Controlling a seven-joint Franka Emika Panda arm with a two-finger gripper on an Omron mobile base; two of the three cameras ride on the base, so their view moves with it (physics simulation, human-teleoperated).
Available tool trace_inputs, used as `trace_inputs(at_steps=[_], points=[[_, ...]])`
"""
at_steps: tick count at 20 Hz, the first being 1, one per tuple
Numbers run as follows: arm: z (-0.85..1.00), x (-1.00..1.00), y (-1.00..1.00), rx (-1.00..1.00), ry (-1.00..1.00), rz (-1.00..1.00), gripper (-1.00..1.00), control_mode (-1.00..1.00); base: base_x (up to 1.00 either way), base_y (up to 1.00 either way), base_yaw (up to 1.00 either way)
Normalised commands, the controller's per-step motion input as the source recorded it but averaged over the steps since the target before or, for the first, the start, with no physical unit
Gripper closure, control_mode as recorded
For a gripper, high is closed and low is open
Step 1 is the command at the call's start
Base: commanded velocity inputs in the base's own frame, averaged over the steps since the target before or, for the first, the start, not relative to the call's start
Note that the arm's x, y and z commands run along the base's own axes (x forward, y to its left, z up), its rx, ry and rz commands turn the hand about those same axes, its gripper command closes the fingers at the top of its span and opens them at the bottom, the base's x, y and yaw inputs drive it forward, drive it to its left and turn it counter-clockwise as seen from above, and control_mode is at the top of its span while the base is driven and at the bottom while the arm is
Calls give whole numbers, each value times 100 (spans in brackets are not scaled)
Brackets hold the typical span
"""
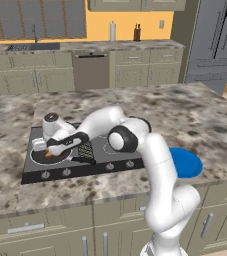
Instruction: Pick the croissant and place it on the pan. Then turn on the stove to warm the croissant.
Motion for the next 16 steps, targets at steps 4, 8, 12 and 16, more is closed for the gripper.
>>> trace_inputs(at_steps=[4,8,12,16], points=[[-15,21,9,0,0,-1,-100,-100,0,0,0],[0,4,0,0,0,-4,-100,-100,0,0,0],[1,0,-2,0,0,-3,-100,-100,0,0,0],[31,-6,-6,0,2,-5,-100,-100,0,0,0]])
